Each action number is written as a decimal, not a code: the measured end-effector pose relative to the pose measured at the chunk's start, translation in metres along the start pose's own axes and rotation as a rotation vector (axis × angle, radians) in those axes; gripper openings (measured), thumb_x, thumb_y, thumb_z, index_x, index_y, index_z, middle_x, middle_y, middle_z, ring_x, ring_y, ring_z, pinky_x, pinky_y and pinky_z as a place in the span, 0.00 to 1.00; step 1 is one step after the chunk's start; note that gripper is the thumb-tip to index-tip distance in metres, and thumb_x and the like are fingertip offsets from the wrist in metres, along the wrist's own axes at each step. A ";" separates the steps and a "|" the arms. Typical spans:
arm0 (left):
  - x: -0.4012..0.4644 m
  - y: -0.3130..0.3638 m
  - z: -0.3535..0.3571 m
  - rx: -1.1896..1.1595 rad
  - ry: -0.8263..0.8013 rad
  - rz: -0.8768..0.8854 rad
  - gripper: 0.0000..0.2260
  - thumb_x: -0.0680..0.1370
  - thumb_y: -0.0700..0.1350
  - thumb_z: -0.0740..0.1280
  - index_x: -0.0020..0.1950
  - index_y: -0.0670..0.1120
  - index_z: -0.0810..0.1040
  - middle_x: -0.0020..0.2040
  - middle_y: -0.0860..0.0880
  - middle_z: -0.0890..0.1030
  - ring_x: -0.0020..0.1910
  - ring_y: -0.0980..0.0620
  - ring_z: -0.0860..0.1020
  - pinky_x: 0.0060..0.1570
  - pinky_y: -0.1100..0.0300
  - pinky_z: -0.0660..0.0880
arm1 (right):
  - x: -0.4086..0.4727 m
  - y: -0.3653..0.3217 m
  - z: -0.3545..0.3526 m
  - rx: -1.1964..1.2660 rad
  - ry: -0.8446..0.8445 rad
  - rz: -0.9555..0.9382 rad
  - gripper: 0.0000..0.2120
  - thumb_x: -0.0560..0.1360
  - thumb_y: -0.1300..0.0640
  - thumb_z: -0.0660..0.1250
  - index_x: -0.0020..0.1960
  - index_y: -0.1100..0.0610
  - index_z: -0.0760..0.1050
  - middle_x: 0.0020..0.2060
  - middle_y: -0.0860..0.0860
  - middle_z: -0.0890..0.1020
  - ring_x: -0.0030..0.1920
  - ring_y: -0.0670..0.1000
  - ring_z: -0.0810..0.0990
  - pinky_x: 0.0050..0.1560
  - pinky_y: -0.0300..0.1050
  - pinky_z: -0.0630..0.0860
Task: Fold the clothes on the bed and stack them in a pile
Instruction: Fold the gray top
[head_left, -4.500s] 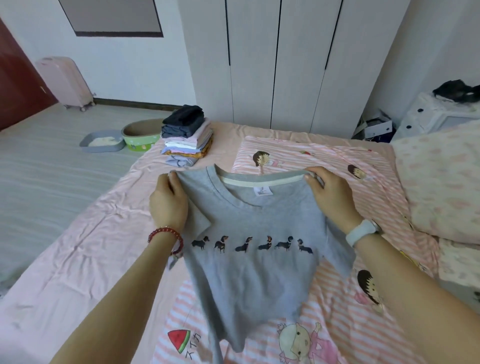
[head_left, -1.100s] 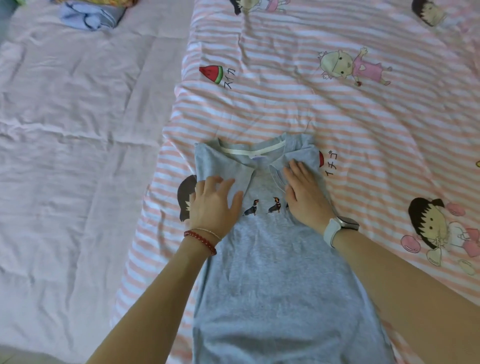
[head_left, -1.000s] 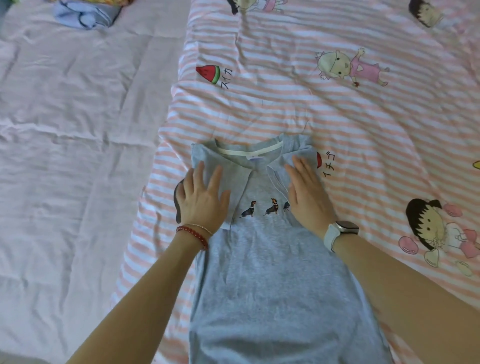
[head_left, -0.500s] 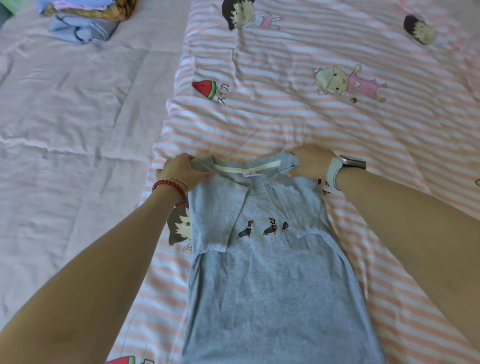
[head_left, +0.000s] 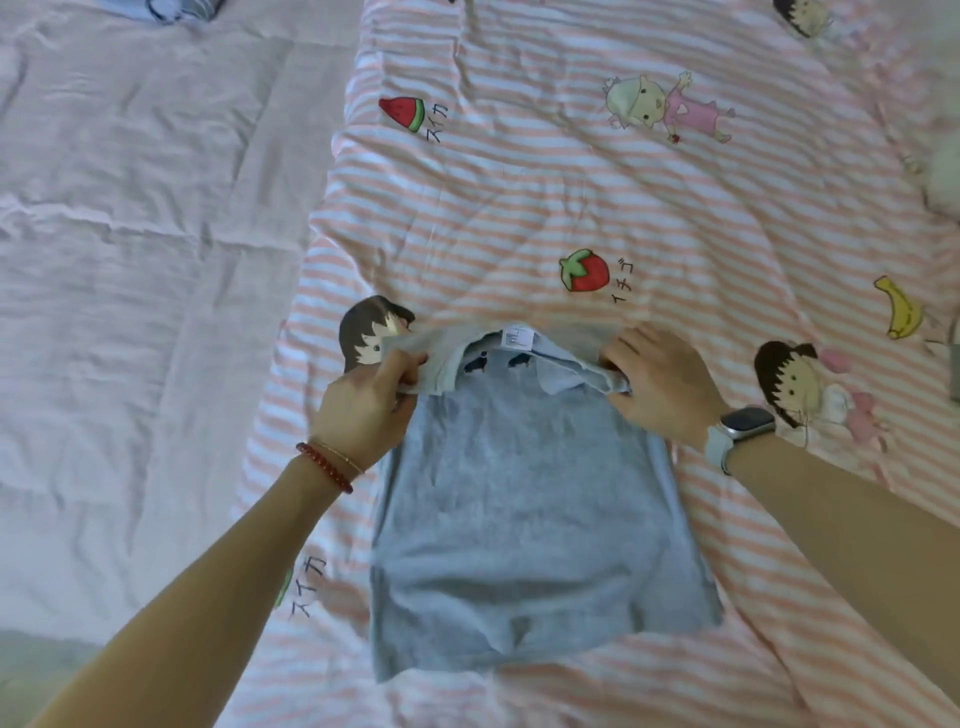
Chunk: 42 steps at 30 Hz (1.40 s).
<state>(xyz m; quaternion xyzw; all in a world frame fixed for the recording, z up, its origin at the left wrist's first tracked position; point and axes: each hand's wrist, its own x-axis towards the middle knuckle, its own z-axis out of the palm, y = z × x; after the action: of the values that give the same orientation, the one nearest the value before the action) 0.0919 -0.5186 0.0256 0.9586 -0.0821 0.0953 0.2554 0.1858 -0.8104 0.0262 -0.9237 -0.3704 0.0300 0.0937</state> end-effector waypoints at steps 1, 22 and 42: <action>-0.015 0.008 -0.003 0.007 -0.016 0.016 0.08 0.71 0.39 0.61 0.48 0.46 0.67 0.29 0.43 0.79 0.24 0.44 0.77 0.20 0.61 0.71 | -0.017 -0.006 -0.001 0.010 0.006 0.003 0.07 0.63 0.67 0.72 0.36 0.64 0.74 0.32 0.58 0.76 0.33 0.60 0.76 0.30 0.45 0.67; -0.214 0.090 0.017 0.212 -0.630 0.020 0.10 0.73 0.50 0.65 0.46 0.47 0.84 0.58 0.43 0.80 0.58 0.42 0.77 0.52 0.48 0.73 | -0.233 -0.085 0.019 0.085 -0.258 0.127 0.17 0.75 0.54 0.61 0.61 0.55 0.77 0.54 0.57 0.78 0.53 0.61 0.77 0.50 0.54 0.70; -0.084 0.015 0.048 -0.276 0.104 -1.109 0.09 0.80 0.46 0.60 0.53 0.40 0.70 0.46 0.45 0.74 0.45 0.47 0.71 0.39 0.64 0.62 | -0.067 -0.012 0.052 0.571 0.140 1.107 0.15 0.78 0.59 0.57 0.32 0.58 0.65 0.29 0.51 0.68 0.29 0.49 0.65 0.31 0.42 0.61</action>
<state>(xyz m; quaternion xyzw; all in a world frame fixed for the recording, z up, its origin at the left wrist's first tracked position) 0.0139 -0.5459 -0.0271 0.8102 0.4340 -0.0175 0.3936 0.1229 -0.8402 -0.0231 -0.9170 0.1924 0.1112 0.3313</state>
